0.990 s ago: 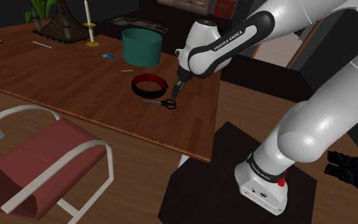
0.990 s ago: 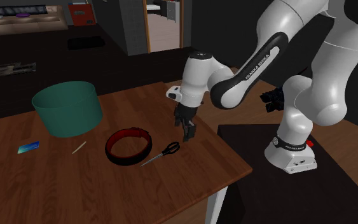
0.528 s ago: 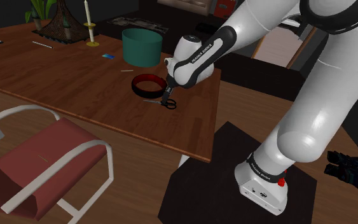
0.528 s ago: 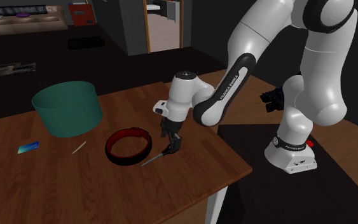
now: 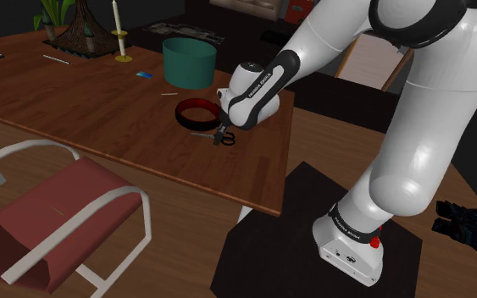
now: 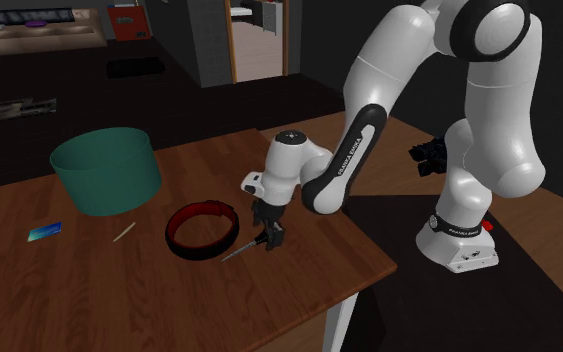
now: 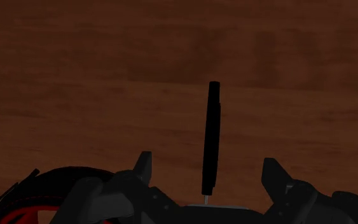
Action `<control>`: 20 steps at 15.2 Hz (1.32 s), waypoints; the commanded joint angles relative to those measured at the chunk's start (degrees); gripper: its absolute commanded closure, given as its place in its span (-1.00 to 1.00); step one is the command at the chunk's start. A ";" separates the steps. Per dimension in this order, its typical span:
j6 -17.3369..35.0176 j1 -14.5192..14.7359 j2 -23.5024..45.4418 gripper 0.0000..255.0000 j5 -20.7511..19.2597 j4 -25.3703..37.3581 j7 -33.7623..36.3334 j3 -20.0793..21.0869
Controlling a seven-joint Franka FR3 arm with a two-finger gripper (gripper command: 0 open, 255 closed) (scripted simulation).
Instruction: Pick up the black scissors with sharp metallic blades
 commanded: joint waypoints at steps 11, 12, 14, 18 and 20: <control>0.45 0.06 0.59 1.00 -0.02 0.18 0.06 -0.02; -0.25 0.04 -0.23 1.00 0.00 0.07 0.04 0.00; -1.69 0.01 -1.82 1.00 0.04 -0.08 -0.01 0.05; -4.63 -0.05 -4.92 1.00 0.13 -0.24 -0.10 0.13; -6.13 -0.07 -6.42 1.00 0.18 -0.24 -0.15 0.16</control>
